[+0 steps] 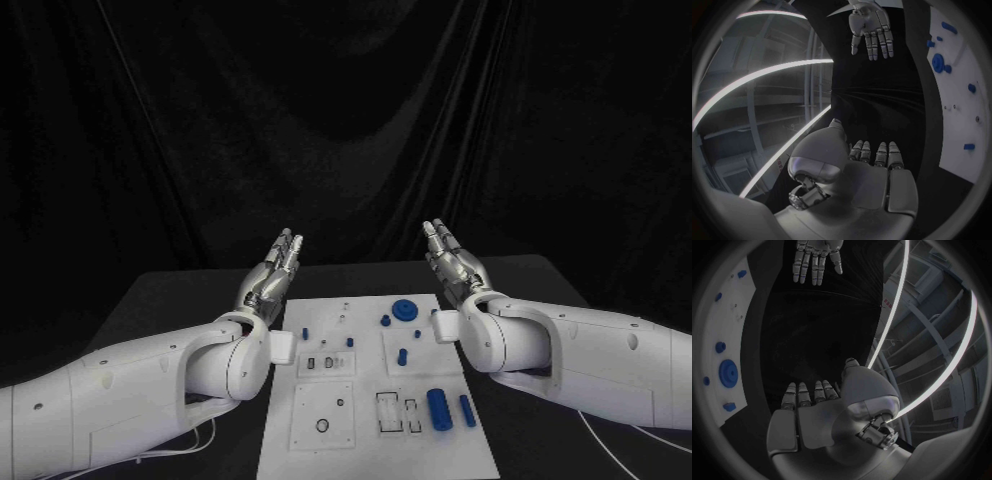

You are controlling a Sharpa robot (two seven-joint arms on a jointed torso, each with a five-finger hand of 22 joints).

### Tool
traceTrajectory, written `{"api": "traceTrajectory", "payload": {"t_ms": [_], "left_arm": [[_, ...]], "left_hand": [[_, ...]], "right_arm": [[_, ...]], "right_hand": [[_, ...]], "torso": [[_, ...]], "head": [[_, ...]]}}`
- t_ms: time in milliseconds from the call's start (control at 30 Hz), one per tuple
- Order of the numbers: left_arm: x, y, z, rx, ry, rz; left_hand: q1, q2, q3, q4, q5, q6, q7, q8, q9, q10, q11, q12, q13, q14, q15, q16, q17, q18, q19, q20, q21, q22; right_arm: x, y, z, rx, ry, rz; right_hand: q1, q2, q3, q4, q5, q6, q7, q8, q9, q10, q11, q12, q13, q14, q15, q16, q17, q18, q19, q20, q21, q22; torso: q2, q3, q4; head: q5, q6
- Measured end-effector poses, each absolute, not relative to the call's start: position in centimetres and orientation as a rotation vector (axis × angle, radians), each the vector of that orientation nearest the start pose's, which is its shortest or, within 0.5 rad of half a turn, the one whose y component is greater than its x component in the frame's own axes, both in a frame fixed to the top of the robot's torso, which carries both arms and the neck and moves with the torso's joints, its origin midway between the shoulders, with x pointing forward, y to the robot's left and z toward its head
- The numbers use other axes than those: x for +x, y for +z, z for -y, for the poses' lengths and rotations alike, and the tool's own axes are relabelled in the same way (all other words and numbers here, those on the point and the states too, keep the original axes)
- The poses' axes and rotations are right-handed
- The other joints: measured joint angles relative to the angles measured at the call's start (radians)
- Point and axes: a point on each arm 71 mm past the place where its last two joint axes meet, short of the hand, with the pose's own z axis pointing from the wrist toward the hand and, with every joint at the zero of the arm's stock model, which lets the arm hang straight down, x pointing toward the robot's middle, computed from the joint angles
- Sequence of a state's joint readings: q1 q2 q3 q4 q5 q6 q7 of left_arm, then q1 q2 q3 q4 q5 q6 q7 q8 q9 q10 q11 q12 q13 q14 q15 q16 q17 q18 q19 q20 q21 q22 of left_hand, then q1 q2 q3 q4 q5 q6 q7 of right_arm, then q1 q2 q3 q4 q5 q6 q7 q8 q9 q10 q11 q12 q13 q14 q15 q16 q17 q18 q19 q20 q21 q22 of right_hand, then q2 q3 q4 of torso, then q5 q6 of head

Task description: Assemble the parts on the task board

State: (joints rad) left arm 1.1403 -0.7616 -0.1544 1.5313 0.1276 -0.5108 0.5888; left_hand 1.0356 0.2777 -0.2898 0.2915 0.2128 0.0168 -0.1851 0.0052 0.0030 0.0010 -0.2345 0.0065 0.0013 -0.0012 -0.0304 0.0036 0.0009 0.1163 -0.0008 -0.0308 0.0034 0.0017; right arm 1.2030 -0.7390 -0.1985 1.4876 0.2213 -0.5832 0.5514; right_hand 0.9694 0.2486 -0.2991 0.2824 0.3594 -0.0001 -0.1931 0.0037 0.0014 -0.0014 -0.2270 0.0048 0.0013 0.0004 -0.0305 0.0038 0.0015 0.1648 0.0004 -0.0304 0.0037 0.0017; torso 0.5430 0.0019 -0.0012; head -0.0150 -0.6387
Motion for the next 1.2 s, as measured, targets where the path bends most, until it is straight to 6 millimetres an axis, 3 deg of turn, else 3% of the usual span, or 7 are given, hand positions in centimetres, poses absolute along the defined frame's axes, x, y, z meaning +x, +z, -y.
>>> {"api": "traceTrajectory", "payload": {"t_ms": [333,767,833,1033,1067,1100,1200], "left_arm": [[46.2,-23.7,-17.6,-1.272,-1.665,-1.336],[46.9,-23.7,-17.5,-1.301,-1.832,-1.319],[46.9,-23.7,-17.4,-1.301,-1.844,-1.318],[47.1,-23.7,-17.5,-1.286,-1.859,-1.321],[47.1,-23.7,-17.6,-1.281,-1.860,-1.322],[47.1,-23.7,-17.6,-1.277,-1.860,-1.324],[47.1,-23.7,-18.1,-1.261,-1.854,-1.327]], "left_hand": [[0.006,0.003,-0.002,0.002,0.000,0.001,-0.001,0.000,0.001,-0.001,-0.001,0.000,0.000,0.000,0.000,0.000,0.000,0.000,0.000,0.000,0.000,0.000],[0.019,0.008,-0.002,0.002,0.018,0.028,0.016,0.000,0.006,0.000,0.018,0.000,0.000,0.000,0.000,0.000,0.000,0.031,0.000,0.000,0.000,-0.001],[0.020,0.009,-0.002,0.002,0.028,0.030,0.017,0.000,0.006,-0.003,0.023,0.000,0.000,0.000,0.000,0.000,0.000,0.031,0.000,0.000,0.000,-0.001],[0.038,0.011,0.012,-0.001,0.061,0.043,0.038,0.003,0.008,-0.001,0.045,0.000,0.000,0.000,0.000,0.000,0.000,0.013,0.000,0.000,0.000,-0.001],[0.052,0.010,0.017,0.000,0.074,0.046,0.044,0.004,0.008,-0.001,0.054,0.000,0.000,0.000,0.000,0.000,0.001,0.014,0.000,0.000,0.000,-0.001],[0.064,0.009,0.023,-0.001,0.090,0.051,0.050,0.004,0.009,-0.001,0.061,0.000,0.000,0.000,0.000,0.000,0.001,0.013,0.000,0.000,0.000,-0.001],[0.083,0.009,0.033,0.001,0.116,0.051,0.057,0.004,0.009,0.001,0.069,0.000,0.000,0.000,0.000,0.000,0.001,-0.002,0.000,0.000,0.000,-0.001]], "right_arm": [[48.0,-23.4,19.0,1.375,1.374,-1.310],[48.4,-23.5,19.4,1.367,1.487,-1.353],[48.4,-23.5,19.4,1.366,1.507,-1.363],[48.6,-23.5,19.4,1.366,1.565,-1.393],[48.6,-23.6,19.4,1.367,1.574,-1.401],[48.7,-23.6,19.5,1.368,1.583,-1.410],[49.0,-23.7,19.9,1.372,1.613,-1.461]], "right_hand": [[0.022,0.000,-0.006,0.006,-0.017,0.000,0.018,0.000,0.000,0.002,0.017,0.000,0.000,0.000,0.000,0.000,0.000,0.000,0.000,0.000,0.000,0.000],[0.035,-0.005,-0.006,0.006,-0.018,0.001,0.065,0.000,0.000,0.001,0.092,0.000,0.000,0.000,0.000,0.000,0.000,0.000,0.000,0.002,0.000,0.000],[0.035,-0.005,-0.006,0.006,-0.027,0.000,0.072,0.000,-0.001,0.002,0.117,0.000,0.000,0.000,0.000,0.000,0.000,0.000,0.000,0.026,0.000,0.000],[0.039,-0.001,-0.006,0.006,-0.027,0.051,0.183,0.020,0.011,0.007,0.197,0.024,0.008,0.000,0.005,0.000,0.000,0.000,0.000,0.120,0.000,0.000],[0.039,-0.001,-0.006,0.006,-0.032,0.072,0.202,0.035,0.019,0.011,0.219,0.040,0.011,0.000,0.033,0.000,0.000,0.000,0.008,0.145,0.004,0.004],[0.039,-0.001,-0.015,0.008,-0.052,0.125,0.229,0.066,0.031,0.036,0.247,0.083,0.021,0.013,0.113,0.013,0.007,0.000,0.054,0.205,0.037,0.025],[0.052,-0.014,-0.028,0.006,-0.078,0.210,0.257,0.116,0.047,0.129,0.330,0.202,0.045,0.144,0.216,0.111,0.052,0.000,0.241,0.291,0.151,0.087]], "torso": [[0.000,0.0001,-0.0001],[0.000,0.0003,0.0010],[0.000,0.0003,0.0011],[0.000,0.0003,0.0011],[0.000,0.0003,0.0010],[0.000,0.0003,0.0009],[0.000,0.0003,0.0007]], "head": [[0.000,0.000],[0.007,-0.028],[0.007,-0.031],[0.005,-0.043],[0.008,-0.046],[0.009,-0.047],[0.014,-0.047]]}}
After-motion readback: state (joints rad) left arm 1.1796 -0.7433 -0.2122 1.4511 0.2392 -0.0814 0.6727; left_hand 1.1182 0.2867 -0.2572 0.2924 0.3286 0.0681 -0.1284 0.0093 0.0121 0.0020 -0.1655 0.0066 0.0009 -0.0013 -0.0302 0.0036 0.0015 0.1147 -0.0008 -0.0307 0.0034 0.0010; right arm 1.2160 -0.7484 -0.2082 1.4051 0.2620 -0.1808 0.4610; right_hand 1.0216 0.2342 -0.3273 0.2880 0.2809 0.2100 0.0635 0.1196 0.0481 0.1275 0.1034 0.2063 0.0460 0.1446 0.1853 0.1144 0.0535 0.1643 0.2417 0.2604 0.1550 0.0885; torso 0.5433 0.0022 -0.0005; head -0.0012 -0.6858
